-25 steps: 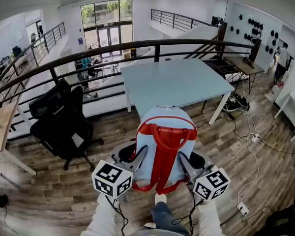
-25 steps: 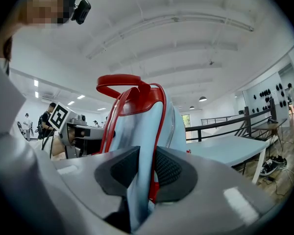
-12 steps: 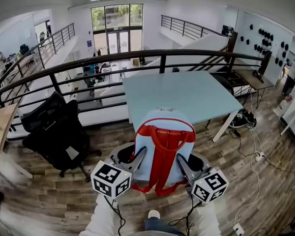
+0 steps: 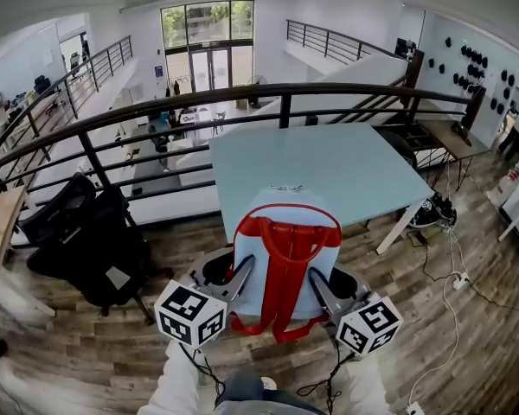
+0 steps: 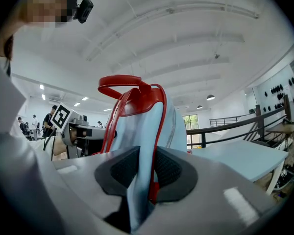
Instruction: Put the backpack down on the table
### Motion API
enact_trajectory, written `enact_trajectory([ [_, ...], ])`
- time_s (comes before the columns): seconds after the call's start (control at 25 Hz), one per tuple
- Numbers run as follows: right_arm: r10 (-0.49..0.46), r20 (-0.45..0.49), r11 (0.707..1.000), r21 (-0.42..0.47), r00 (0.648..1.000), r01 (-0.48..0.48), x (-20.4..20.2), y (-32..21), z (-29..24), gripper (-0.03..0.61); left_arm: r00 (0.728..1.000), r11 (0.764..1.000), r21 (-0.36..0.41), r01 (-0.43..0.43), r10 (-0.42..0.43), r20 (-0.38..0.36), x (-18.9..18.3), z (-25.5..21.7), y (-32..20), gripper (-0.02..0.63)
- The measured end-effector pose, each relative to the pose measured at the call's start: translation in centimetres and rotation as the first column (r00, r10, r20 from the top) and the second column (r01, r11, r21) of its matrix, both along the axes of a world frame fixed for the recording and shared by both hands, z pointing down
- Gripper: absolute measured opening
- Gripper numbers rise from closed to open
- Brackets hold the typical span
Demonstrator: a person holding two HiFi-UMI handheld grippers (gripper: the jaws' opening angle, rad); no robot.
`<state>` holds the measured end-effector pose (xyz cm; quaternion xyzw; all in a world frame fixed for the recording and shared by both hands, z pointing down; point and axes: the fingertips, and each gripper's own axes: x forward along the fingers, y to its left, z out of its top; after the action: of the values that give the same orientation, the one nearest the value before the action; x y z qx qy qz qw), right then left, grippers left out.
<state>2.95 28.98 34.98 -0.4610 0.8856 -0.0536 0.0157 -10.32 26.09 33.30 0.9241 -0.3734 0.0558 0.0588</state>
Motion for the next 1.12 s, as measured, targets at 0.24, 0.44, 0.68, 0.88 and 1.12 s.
enact_trajectory([
  [0.24, 0.000, 0.005, 1.000, -0.008, 1.000, 0.000, 0.9, -4.1, 0.6, 0.095, 1.000, 1.000, -0.009, -0.005, 0.005, 0.009, 1.0, 0.6, -4.1, 0.094],
  [0.44, 0.015, 0.008, 1.000, -0.016, 1.000, -0.015, 2.3, -8.0, 1.1, 0.095, 1.000, 1.000, -0.016, -0.016, 0.016, 0.011, 2.4, 1.1, -8.2, 0.094],
  [0.68, 0.036, 0.005, 0.999, -0.016, 0.999, -0.035, 3.4, -14.3, 1.5, 0.095, 0.999, 0.999, -0.017, -0.037, 0.037, 0.003, 3.6, 1.5, -14.7, 0.094],
  [0.88, 0.048, -0.014, 0.999, -0.005, 0.999, -0.048, 4.3, -19.9, 0.8, 0.095, 0.999, 0.998, -0.013, -0.054, 0.054, -0.004, 4.5, 1.0, -20.6, 0.094],
  [1.12, 0.067, -0.014, 0.998, -0.003, 0.998, -0.067, 4.9, -27.5, 0.2, 0.095, 0.997, 0.997, -0.014, -0.071, 0.071, -0.016, 5.1, 0.4, -28.3, 0.094],
])
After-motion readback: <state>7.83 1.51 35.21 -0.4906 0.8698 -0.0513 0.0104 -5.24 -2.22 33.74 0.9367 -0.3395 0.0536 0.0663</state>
